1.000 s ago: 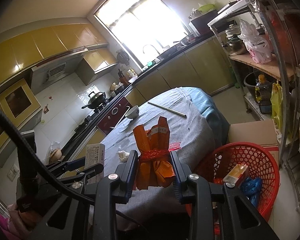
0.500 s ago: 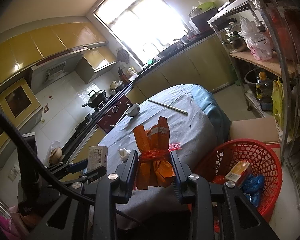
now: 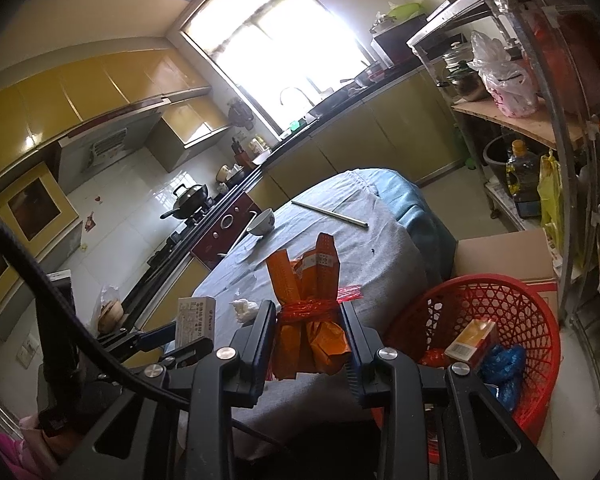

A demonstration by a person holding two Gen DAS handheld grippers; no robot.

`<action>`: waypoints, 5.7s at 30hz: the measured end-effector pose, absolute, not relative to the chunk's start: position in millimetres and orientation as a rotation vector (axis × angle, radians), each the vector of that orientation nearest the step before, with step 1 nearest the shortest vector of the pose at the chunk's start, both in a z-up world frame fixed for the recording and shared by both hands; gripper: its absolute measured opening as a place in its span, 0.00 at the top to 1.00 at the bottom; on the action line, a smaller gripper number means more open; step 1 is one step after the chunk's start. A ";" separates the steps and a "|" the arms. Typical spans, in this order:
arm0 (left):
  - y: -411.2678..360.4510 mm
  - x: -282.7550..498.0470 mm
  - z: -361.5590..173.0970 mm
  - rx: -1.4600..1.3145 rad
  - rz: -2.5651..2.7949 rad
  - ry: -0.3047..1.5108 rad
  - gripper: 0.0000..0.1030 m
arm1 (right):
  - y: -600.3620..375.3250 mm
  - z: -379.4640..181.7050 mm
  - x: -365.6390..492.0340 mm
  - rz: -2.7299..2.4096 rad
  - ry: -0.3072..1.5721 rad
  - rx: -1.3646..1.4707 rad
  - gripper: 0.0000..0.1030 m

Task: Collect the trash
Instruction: 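Carry the white box and orange wrapper over to the red basket, then open the right tool to drop the orange wrapper while the left tool releases the white box, then move both open tools back over the table toward the tissue and plastic tray, then grasp the white tissue with the right tool while the left tool grasps the clear plastic tray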

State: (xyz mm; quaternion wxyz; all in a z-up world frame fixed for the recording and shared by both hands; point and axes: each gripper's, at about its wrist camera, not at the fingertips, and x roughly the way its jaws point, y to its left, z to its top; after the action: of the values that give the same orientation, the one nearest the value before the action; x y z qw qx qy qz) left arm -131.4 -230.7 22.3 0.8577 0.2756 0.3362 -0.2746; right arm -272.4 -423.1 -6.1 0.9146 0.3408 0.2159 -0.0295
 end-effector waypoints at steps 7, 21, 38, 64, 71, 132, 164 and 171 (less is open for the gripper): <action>-235.1 -133.0 20.2 0.590 -0.582 0.703 0.50 | -425.9 -8.4 -275.6 -0.069 0.445 0.713 0.67; -258.8 -147.2 17.8 0.648 -0.633 0.659 0.50 | -431.0 -11.2 -281.9 -0.085 0.447 0.723 0.67; -289.8 -155.6 9.7 0.691 -0.693 0.654 0.50 | -452.3 -22.2 -302.8 -0.152 0.447 0.772 0.67; -347.9 -139.3 -8.9 0.578 -0.944 0.825 0.47 | -488.0 -27.7 -332.9 -0.258 0.427 0.827 0.67; -333.3 -125.4 5.3 0.484 -0.962 0.840 0.40 | -490.3 -31.2 -333.3 -0.262 0.440 0.851 0.66; 123.5 -1.3 -0.1 0.135 0.153 0.620 0.19 | -283.9 -9.7 -137.0 0.068 0.850 0.445 0.65; 56.5 159.8 -26.8 0.101 -0.140 0.819 0.19 | -237.1 -114.0 124.8 0.092 1.093 0.438 0.41; -16.0 223.9 -29.6 0.130 -0.325 0.826 0.19 | -226.7 -111.1 117.0 0.106 1.022 0.354 0.57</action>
State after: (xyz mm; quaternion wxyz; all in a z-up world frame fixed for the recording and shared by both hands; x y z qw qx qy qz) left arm 223.9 -16.0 -29.6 0.9011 0.0627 0.3991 -0.1573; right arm 117.0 -226.7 -111.1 0.8560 0.1683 0.4862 0.0504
